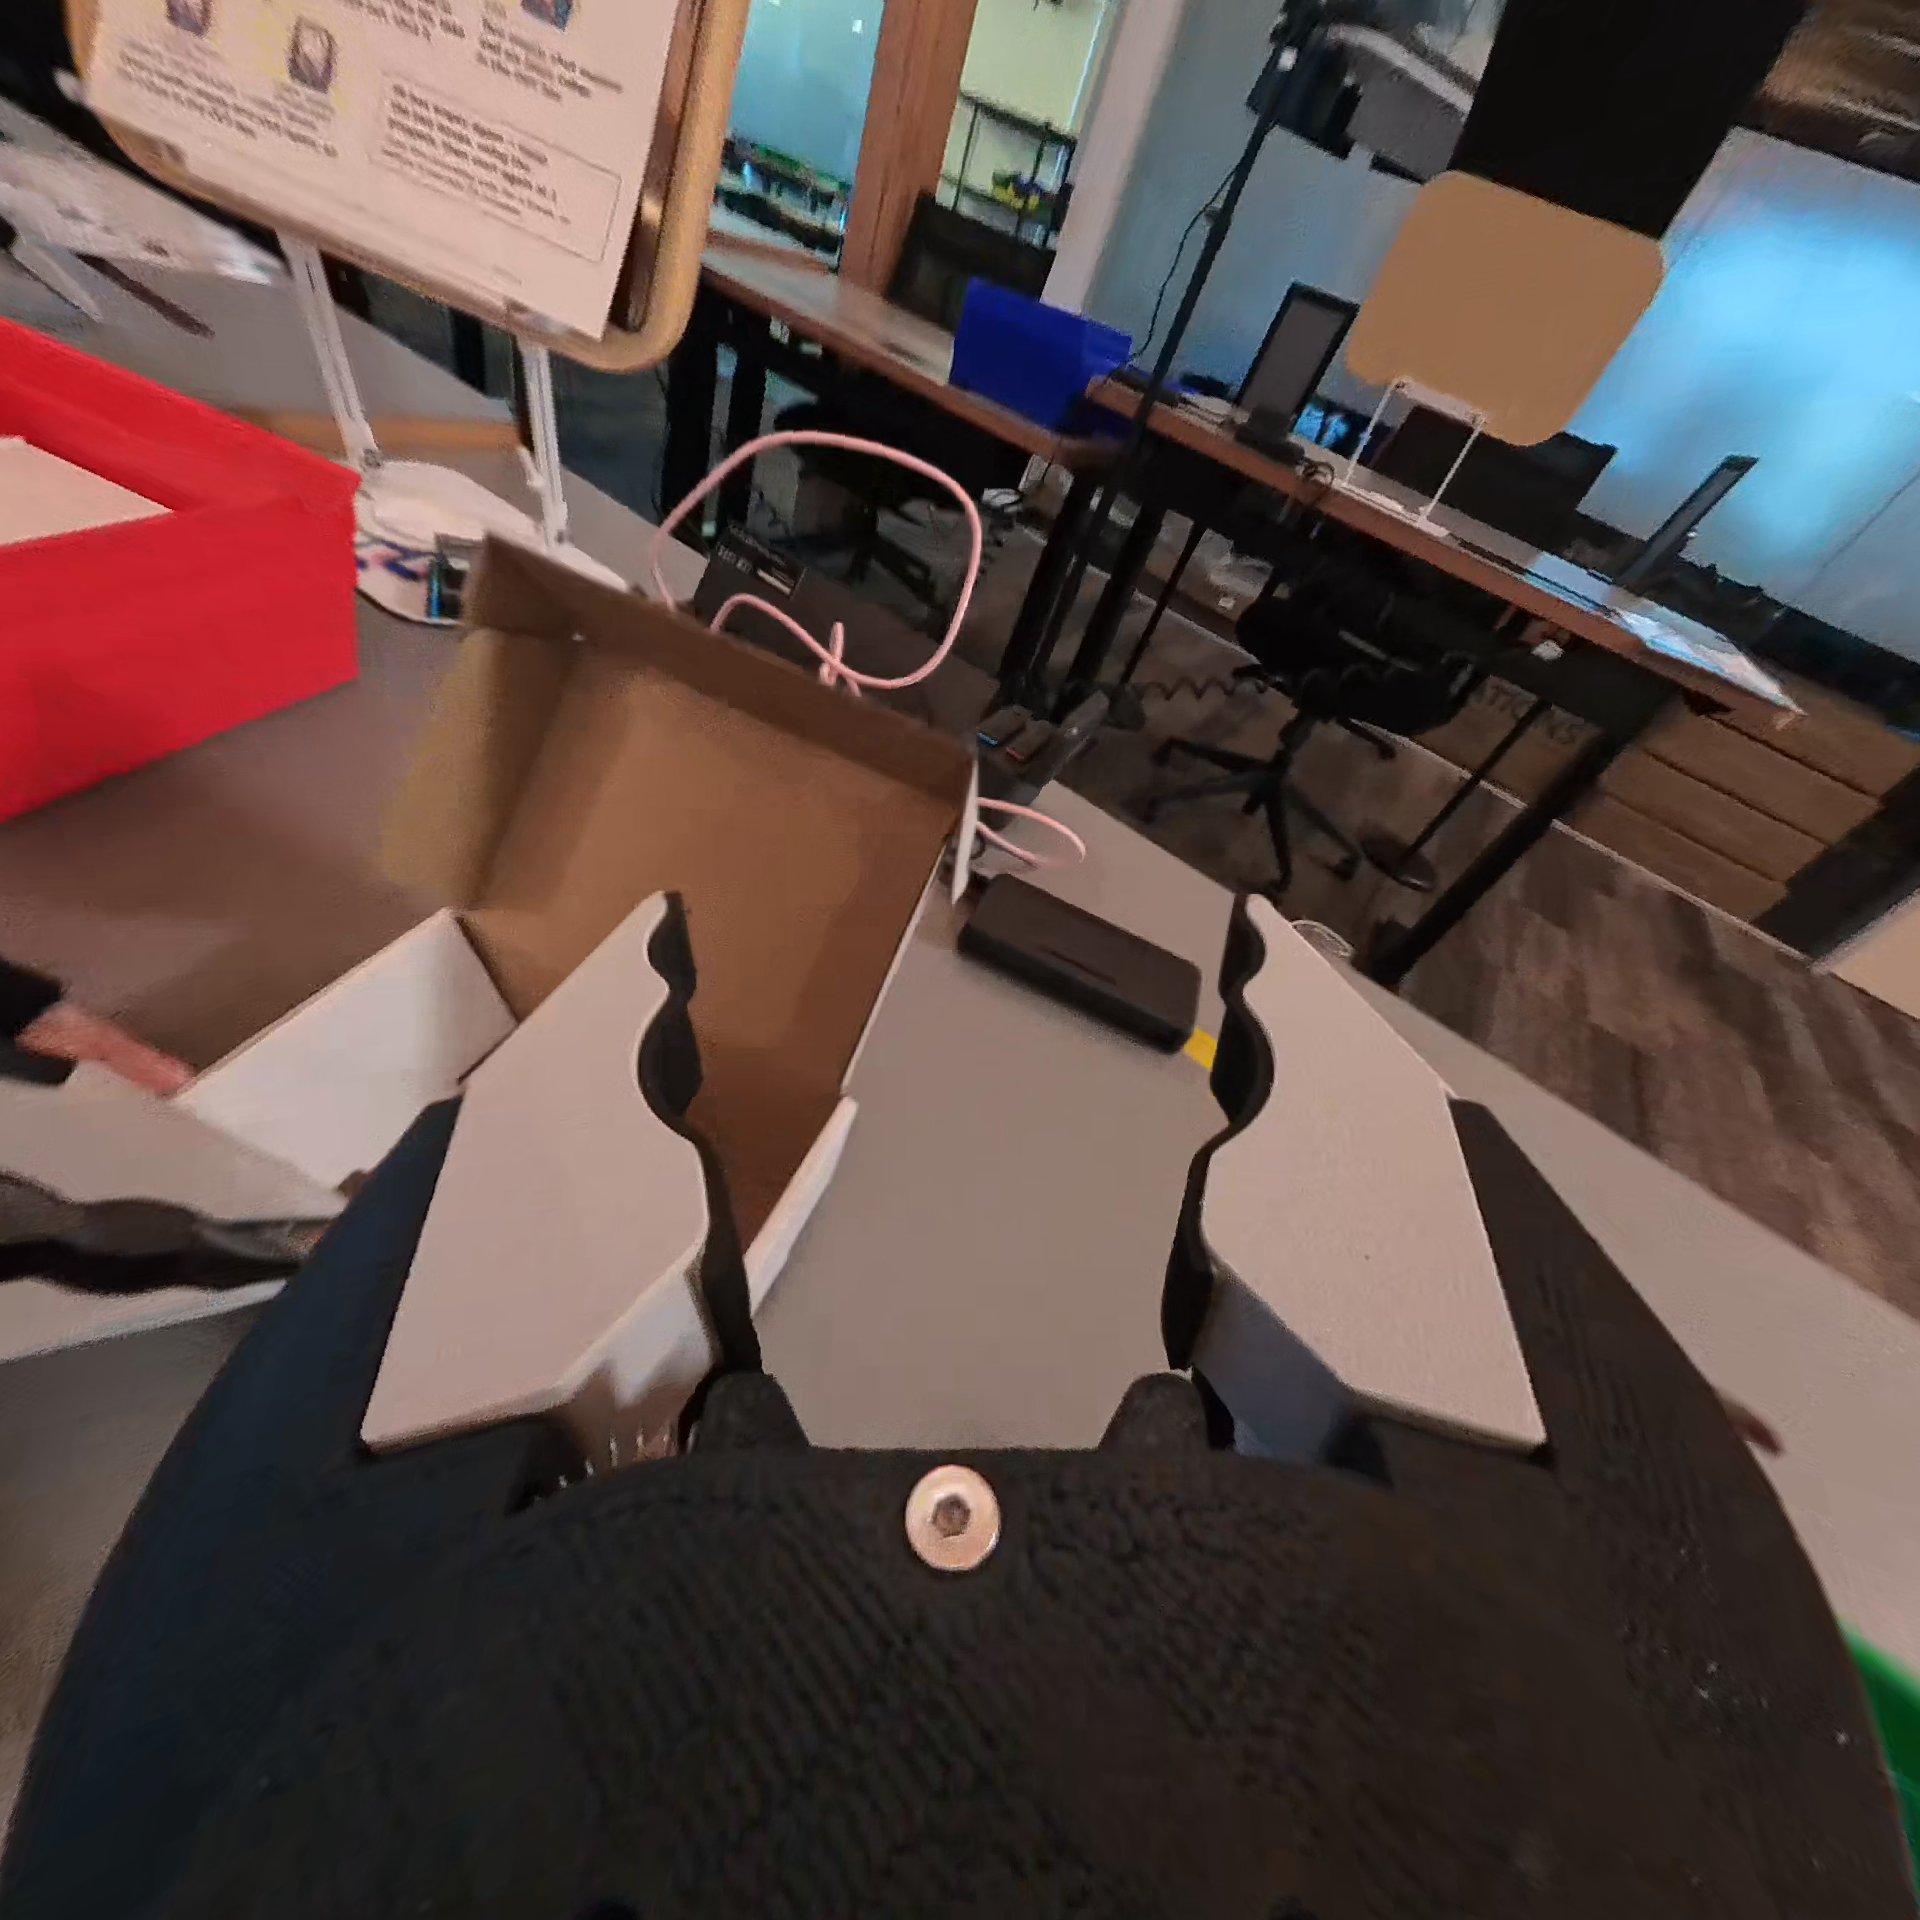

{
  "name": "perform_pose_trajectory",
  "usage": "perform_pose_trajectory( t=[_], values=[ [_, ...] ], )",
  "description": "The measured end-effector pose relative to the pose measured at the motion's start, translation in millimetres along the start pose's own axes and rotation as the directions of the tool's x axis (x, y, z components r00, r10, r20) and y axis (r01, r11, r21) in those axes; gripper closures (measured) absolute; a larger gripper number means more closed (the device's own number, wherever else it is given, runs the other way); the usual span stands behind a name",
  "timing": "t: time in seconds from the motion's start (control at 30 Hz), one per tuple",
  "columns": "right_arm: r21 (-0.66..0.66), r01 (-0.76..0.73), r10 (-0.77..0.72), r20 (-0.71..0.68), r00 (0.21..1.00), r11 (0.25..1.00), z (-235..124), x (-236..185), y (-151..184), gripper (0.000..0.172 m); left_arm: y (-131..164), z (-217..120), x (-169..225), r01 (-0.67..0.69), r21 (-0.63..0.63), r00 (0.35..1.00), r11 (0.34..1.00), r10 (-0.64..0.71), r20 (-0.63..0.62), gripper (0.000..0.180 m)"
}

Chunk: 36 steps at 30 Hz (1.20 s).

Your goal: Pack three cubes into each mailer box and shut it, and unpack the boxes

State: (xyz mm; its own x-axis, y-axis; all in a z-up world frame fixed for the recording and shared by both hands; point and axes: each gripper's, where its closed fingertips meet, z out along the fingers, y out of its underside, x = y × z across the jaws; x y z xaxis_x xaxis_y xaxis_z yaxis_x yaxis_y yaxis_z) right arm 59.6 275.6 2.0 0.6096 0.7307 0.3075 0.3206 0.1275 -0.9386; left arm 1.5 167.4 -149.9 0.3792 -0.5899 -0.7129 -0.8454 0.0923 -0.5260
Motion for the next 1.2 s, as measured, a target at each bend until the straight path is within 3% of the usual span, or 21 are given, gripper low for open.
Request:
perform_pose_trajectory(
  t=[0.3, 0.43, 0.53, 0.63, 0.77, 0.83, 0.9, 1.0, 1.1, 1.2],
  values=[
    [0.075, -0.055, 0.06, -0.065, 0.996, 0.996, -48, -17, 65, 0.089, -4, -15, 12, -0.047, 0.095, 0.997, 0.994, 0.053, -0.06, 0.168],
    [0.064, -0.062, 0.067, -0.079, 0.995, 0.996, -55, -17, 78, 0.089, -7, -23, 7, 0.073, 0.173, 0.994, 0.982, -0.058, -0.093, 0.167],
    [0.06, -0.093, 0.097, -0.064, 0.993, 0.994, -55, -17, 80, 0.087, -8, -32, -5, 0.136, 0.201, 0.989, 0.97, -0.121, -0.085, 0.134],
    [0.075, -0.11, 0.115, -0.068, 0.991, 0.991, -59, -14, 78, 0.086, -13, -45, -10, 0.196, 0.227, 0.979, 0.954, -0.179, -0.094, 0.112],
    [0.12, -0.116, 0.127, -0.088, 0.988, 0.986, -70, -5, 68, 0.086, -47, -102, -20, 0.362, 0.368, 0.931, 0.856, -0.315, -0.183, 0.107],
    [0.141, -0.117, 0.132, -0.096, 0.987, 0.983, -75, -1, 64, 0.086, -43, -134, -41, 0.383, 0.375, 0.924, 0.844, -0.358, -0.135, 0.106],
    [0.156, -0.128, 0.144, -0.095, 0.985, 0.979, -79, 1, 59, 0.086, -20, -161, -71, 0.415, 0.317, 0.904, 0.852, -0.427, -0.037, 0.113],
    [0.171, -0.134, 0.151, -0.09, 0.984, 0.976, -81, 1, 57, 0.087, 49, -188, -108, 0.531, 0.096, 0.834, 0.842, -0.54, 0.113, 0.133],
    [0.152, -0.14, 0.154, -0.088, 0.984, 0.978, -79, 1, 59, 0.087, 119, -195, -102, 0.602, -0.195, 0.798, 0.775, -0.594, 0.104, 0.137],
    [0.155, -0.153, 0.166, -0.079, 0.983, 0.976, -79, 1, 58, 0.087, 174, -192, -106, 0.615, -0.364, 0.784, 0.699, -0.592, 0.188, 0.144]
  ],
)
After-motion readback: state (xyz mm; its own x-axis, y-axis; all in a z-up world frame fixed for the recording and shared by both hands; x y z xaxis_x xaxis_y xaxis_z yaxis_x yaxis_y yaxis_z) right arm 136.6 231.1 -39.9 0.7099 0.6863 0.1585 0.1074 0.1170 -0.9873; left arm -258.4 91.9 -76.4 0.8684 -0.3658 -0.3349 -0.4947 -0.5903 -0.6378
